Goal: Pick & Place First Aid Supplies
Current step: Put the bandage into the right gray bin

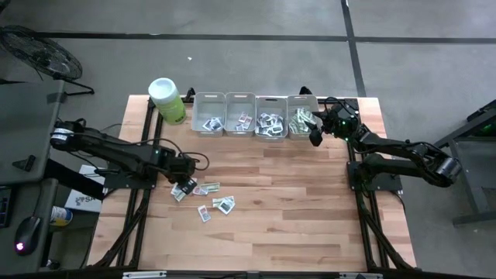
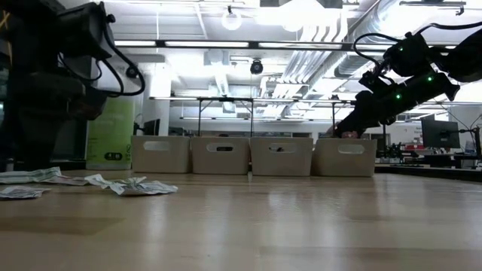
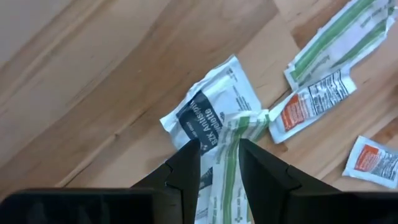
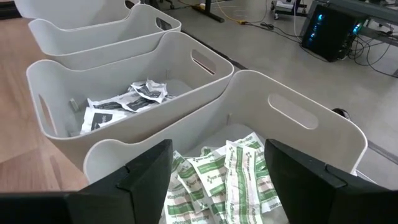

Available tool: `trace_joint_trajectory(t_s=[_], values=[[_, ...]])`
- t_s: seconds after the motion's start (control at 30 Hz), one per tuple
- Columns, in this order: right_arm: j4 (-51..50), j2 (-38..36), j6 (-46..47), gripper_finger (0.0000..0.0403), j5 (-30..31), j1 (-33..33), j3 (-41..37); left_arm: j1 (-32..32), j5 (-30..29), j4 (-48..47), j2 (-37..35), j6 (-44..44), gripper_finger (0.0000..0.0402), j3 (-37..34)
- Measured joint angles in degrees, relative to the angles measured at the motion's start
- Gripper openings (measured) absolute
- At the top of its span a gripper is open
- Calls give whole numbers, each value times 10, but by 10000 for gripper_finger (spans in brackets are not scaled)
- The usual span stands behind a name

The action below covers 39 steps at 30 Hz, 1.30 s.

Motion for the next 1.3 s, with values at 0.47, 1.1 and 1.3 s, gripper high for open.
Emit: trace_joint_trajectory(t_s=[0.47, 1.1, 1.3], values=[[0, 0, 0, 249, 0, 0, 0, 0, 6, 47, 0, -4, 108, -14], [0, 0, 0, 249, 0, 0, 0, 0, 11, 62, 1, -2, 23, -14], [0, 0, 0, 249, 0, 0, 0, 0, -8, 62, 0, -2, 3, -14]])
